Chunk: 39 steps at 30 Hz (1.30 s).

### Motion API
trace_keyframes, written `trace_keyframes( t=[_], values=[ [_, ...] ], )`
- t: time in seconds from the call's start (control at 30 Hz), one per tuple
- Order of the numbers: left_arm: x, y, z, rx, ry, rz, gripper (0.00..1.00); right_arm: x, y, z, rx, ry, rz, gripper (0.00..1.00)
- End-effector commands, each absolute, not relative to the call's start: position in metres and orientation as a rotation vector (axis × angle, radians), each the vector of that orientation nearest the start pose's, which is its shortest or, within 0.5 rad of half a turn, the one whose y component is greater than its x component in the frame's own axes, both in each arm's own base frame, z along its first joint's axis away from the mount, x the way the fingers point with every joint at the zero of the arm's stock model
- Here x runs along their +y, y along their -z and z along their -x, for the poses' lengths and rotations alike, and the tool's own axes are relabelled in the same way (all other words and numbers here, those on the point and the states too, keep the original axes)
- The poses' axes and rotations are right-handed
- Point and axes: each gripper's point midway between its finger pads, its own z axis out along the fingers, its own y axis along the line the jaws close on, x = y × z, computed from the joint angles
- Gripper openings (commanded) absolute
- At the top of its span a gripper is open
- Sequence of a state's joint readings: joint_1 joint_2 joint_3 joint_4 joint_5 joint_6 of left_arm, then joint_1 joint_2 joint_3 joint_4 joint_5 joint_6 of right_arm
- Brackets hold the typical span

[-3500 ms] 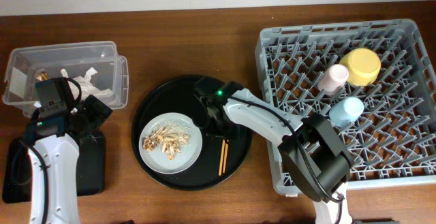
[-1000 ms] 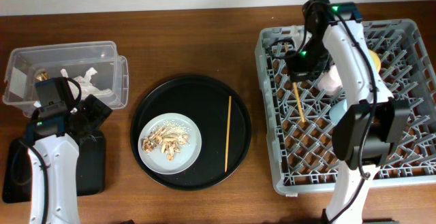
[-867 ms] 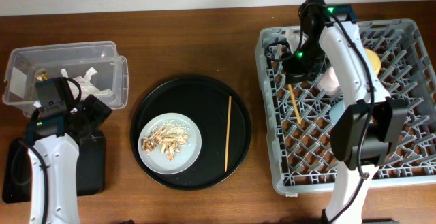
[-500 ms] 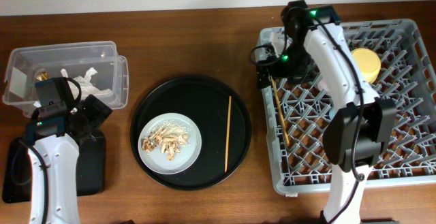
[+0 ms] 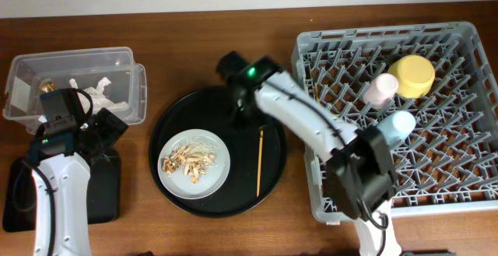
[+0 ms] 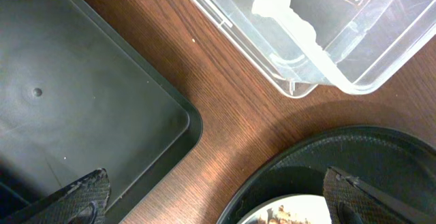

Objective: Sort waste into correct bins and load items into the dishwasher rack
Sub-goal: 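Return the right gripper to the tray and grasp the second chopstick, then carry the second chopstick into the dish rack and release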

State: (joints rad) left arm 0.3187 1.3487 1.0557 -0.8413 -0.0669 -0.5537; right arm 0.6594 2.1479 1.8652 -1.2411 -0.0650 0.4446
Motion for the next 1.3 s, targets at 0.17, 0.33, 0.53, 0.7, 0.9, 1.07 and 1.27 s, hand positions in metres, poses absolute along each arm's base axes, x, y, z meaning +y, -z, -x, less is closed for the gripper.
trace_keyframes(
  t=[0.17,0.33,0.53,0.7,0.9,1.07,1.27],
  values=[
    [0.114,-0.141,-0.301,2.424,-0.028,1.149,0.99,0.254,-0.018,-0.321,3.124,0.005,0.138,0.42],
    [0.114,-0.141,-0.301,2.424,-0.027,1.149,0.99,0.249,0.009,-0.309,3.146,-0.012,0.139,0.37],
    [0.114,-0.141,-0.301,2.424,-0.027,1.149,0.99,0.246,0.017,-0.304,3.155,-0.009,0.14,0.37],
    [0.114,-0.141,-0.301,2.424,-0.028,1.149,0.99,0.25,0.005,-0.309,3.161,-0.05,0.124,0.04],
    [0.114,-0.141,-0.301,2.424,-0.028,1.149,0.99,0.222,-0.106,-0.37,3.064,-0.129,0.117,0.04],
    [0.114,-0.141,-0.301,2.424,-0.028,1.149,0.99,0.154,-0.167,-0.401,3.0,-0.108,0.336,0.04],
    [0.114,-0.141,-0.301,2.424,-0.027,1.149,0.99,0.103,-0.155,-0.393,3.099,-0.086,0.344,0.04]
  ],
)
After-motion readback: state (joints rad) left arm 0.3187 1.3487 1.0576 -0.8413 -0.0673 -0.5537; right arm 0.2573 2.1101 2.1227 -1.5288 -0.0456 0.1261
